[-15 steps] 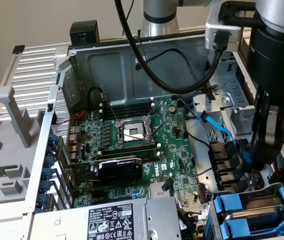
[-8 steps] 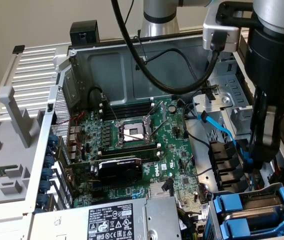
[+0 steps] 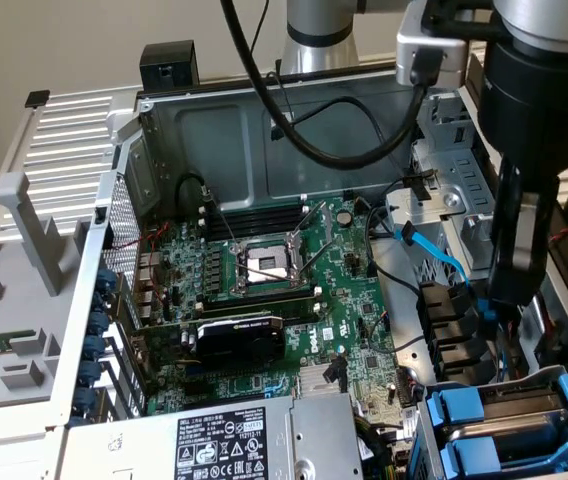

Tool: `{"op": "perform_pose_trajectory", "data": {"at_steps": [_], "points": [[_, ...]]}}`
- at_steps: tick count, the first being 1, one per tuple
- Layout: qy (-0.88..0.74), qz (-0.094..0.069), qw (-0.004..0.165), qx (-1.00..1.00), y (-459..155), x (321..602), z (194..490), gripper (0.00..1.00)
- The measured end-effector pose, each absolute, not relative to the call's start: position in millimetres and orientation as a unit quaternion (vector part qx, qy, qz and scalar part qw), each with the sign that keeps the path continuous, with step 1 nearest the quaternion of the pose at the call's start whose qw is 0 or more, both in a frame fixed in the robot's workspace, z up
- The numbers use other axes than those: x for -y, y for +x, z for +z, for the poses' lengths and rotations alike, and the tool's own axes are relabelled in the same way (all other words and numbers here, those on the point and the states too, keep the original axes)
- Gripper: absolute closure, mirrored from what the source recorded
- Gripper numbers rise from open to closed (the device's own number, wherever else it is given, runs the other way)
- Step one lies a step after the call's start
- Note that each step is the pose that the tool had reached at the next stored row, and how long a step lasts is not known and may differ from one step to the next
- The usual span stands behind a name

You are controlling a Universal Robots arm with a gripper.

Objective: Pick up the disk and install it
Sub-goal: 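Insert the first disk wire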

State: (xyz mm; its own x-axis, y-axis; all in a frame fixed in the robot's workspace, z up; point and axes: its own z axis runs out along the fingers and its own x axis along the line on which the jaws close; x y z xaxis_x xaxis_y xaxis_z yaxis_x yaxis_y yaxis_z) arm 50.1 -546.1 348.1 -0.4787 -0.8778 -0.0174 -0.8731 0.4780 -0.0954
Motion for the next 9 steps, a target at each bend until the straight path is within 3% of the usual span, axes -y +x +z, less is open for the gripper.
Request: {"op": "perform_pose_trajectory", "data": {"at_steps": [9], "points": [[-0.509,-0.039,0.032,-0.859,48.8,549.0,357.0,0.65]]}}
